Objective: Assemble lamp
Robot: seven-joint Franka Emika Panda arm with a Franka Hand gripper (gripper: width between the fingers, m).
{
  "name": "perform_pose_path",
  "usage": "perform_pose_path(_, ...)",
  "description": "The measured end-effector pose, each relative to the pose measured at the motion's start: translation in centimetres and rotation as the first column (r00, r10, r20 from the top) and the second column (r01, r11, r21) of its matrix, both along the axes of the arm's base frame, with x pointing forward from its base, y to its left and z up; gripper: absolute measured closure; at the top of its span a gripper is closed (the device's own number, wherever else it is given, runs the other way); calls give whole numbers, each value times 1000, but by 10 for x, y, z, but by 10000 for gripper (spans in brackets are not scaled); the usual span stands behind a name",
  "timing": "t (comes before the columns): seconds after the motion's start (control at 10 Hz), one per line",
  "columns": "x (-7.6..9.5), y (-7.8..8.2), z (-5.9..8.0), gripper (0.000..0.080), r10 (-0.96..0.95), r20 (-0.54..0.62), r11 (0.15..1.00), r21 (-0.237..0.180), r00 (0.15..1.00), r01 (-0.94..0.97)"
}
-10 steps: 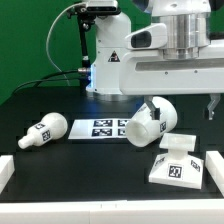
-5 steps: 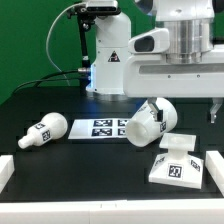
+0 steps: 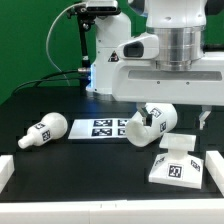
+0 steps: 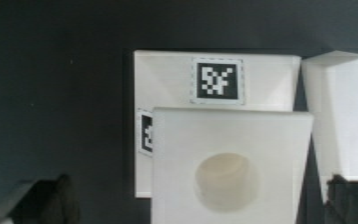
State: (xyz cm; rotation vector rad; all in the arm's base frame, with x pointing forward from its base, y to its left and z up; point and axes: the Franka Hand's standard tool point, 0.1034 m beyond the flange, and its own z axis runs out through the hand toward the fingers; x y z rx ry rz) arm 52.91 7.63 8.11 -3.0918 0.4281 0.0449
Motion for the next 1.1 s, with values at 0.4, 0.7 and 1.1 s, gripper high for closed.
perform_pose_path(0.4, 17, 0, -16, 100, -36, 1, 999, 18, 999, 36)
perform_pose_path(0.7, 16, 5, -29, 100, -22, 4, 1000, 18, 1000, 22)
perform_pose_path(1.1, 13, 9, -33, 230, -14, -1, 1000, 17, 1000, 14)
